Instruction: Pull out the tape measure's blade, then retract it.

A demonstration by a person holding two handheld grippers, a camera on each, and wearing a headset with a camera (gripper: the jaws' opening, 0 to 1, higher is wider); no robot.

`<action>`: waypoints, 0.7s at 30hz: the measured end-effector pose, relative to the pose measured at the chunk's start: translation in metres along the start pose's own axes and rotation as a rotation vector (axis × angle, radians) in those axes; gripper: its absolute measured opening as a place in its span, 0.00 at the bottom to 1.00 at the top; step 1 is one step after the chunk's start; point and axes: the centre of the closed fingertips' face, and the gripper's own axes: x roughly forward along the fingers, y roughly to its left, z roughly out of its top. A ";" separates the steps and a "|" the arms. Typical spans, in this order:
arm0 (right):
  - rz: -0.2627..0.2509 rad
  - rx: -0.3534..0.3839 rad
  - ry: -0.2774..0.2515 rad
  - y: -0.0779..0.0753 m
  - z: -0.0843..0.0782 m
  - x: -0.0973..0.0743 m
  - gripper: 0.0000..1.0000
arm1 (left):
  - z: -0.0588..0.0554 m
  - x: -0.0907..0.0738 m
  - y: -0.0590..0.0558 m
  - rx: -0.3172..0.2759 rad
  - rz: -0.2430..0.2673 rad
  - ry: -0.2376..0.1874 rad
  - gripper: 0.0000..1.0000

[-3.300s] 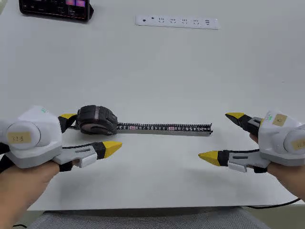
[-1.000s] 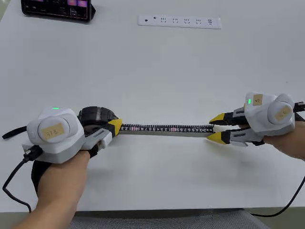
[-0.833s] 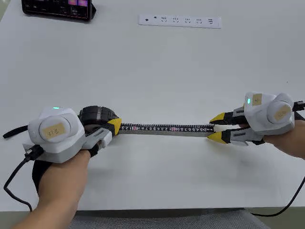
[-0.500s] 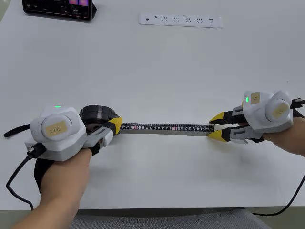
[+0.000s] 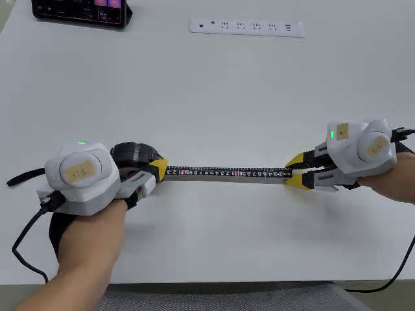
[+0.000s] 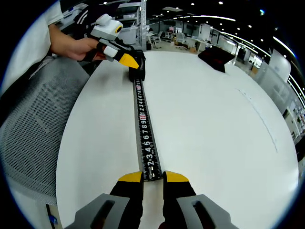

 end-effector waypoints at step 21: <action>0.010 -0.010 0.009 0.002 0.003 0.002 0.11 | -0.001 -0.001 0.000 0.017 0.002 0.041 0.57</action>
